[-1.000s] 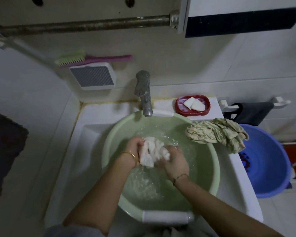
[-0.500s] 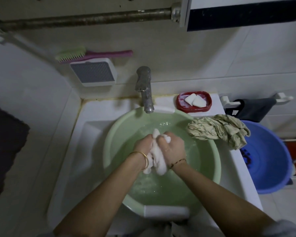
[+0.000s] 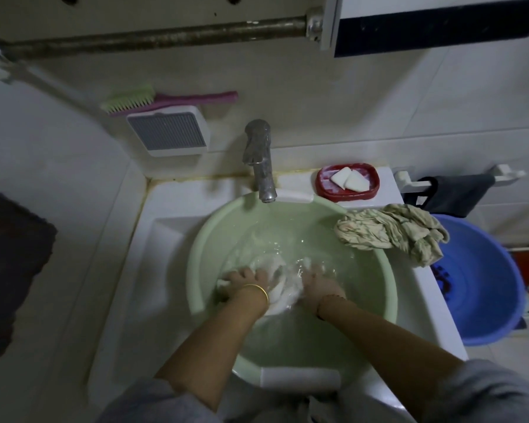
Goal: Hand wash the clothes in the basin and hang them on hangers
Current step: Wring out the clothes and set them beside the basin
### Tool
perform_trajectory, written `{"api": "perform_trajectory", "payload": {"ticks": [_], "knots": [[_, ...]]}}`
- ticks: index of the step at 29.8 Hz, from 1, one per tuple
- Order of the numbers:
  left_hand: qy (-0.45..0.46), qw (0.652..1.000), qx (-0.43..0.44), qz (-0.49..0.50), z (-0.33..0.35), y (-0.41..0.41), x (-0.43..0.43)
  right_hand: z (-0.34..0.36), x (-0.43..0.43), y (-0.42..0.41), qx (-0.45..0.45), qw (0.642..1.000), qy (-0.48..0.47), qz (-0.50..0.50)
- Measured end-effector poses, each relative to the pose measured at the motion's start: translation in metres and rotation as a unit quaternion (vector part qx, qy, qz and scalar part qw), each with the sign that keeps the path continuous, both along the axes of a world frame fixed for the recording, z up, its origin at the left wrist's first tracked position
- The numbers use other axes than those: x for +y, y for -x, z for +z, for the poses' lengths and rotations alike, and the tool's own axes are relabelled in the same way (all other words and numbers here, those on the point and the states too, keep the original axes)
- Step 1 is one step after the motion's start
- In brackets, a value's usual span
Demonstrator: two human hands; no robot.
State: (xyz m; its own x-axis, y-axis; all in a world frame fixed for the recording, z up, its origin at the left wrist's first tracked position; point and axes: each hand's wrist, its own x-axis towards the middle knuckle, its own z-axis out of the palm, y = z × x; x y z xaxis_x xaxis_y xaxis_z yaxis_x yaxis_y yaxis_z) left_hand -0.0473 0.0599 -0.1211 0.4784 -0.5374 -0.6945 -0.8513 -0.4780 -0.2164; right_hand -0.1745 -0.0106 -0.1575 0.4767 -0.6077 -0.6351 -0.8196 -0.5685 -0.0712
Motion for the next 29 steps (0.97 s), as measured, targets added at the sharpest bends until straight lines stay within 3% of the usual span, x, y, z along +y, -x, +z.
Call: {"api": "perform_trajectory", "payload": {"ticks": [2,4,5,6,8,10,12,16,18,21,23,26,29], "knots": [[0.061,0.997,0.046,0.021,0.005,-0.001,-0.009,0.008,0.004,-0.003,-0.059,0.994,-0.008,-0.093],[0.167,0.961,0.169,0.140,0.008,-0.009,-0.020,0.020,0.002,-0.007,-0.190,0.956,-0.054,-0.217],[0.215,0.915,0.236,0.248,0.010,-0.013,-0.022,0.026,0.001,-0.011,-0.244,0.931,-0.087,-0.258],[0.257,0.846,0.296,0.361,0.013,-0.016,-0.022,0.032,0.003,-0.013,-0.307,0.890,-0.138,-0.307],[0.307,0.676,0.360,0.565,0.022,-0.017,-0.021,0.053,0.011,-0.012,-0.420,0.817,-0.175,-0.355],[0.332,0.531,0.424,0.654,0.035,-0.013,-0.020,0.070,0.018,-0.016,-0.468,0.799,-0.181,-0.331],[0.329,0.472,0.484,0.659,0.048,-0.004,-0.021,0.082,0.025,-0.024,-0.504,0.793,-0.162,-0.302],[0.306,0.412,0.570,0.642,0.051,0.012,-0.016,0.089,0.029,-0.038,-0.533,0.790,-0.106,-0.285],[0.319,0.444,0.533,0.646,0.049,0.018,-0.021,0.086,0.024,-0.040,-0.535,0.793,-0.074,-0.282],[0.309,0.531,0.498,0.612,0.047,0.020,-0.025,0.075,0.006,-0.039,-0.507,0.794,-0.054,-0.332],[0.320,0.664,0.413,0.535,0.046,0.012,-0.022,0.064,-0.008,-0.033,-0.444,0.829,-0.049,-0.336],[0.355,0.859,0.173,0.328,0.047,-0.002,-0.016,0.044,-0.019,-0.015,-0.248,0.936,-0.009,-0.251],[0.261,0.957,0.041,0.117,0.032,-0.014,-0.007,0.027,-0.011,-0.006,-0.148,0.980,-0.003,-0.135]]}}
